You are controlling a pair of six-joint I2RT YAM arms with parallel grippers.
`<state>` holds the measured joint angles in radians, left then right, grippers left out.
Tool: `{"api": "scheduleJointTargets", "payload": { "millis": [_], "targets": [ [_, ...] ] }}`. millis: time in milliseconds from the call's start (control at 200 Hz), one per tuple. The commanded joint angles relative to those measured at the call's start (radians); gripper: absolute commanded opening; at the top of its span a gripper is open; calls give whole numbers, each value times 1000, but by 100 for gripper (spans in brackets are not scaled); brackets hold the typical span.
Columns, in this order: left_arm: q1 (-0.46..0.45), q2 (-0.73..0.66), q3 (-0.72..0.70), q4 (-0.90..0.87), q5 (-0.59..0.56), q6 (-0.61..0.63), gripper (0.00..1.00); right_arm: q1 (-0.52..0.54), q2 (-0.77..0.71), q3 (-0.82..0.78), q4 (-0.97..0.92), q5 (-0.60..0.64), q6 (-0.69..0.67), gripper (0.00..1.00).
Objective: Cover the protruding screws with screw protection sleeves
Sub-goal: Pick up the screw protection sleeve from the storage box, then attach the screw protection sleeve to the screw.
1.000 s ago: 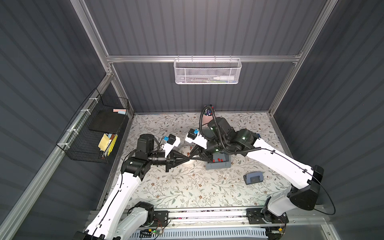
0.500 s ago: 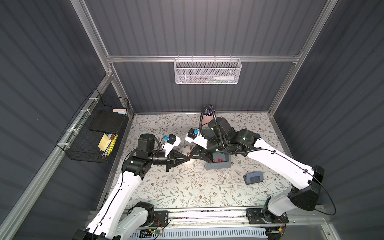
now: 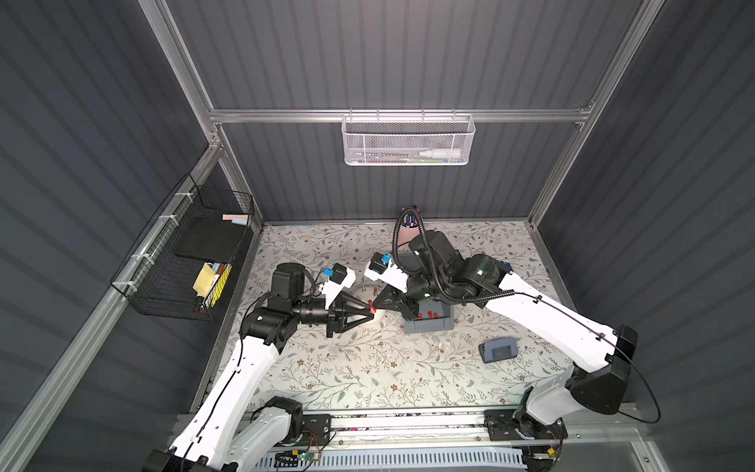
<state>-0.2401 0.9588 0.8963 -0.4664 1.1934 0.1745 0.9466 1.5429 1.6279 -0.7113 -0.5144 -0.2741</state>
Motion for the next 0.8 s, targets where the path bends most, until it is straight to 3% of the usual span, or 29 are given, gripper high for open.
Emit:
{"api": "scheduleJointTargets", "payload": {
  "millis": [0,175,310,560,795],
  "targets": [
    [5,-29,0,-61,-81,58,92,-8,-38,-14,5,23,-24,0],
    [20,-82,-26,-102,-202,134,94,-11,-41,-59,66,73,-21,0],
    [27,-112,-46,-96,-305,155,94,-11,-30,-116,154,186,-26,0],
    [28,-139,-94,-20,-786,83,96,-12,52,-217,408,460,-55,0],
    [28,-148,-109,-58,-1130,27,99,-26,201,-166,453,513,-77,1]
  ]
}}
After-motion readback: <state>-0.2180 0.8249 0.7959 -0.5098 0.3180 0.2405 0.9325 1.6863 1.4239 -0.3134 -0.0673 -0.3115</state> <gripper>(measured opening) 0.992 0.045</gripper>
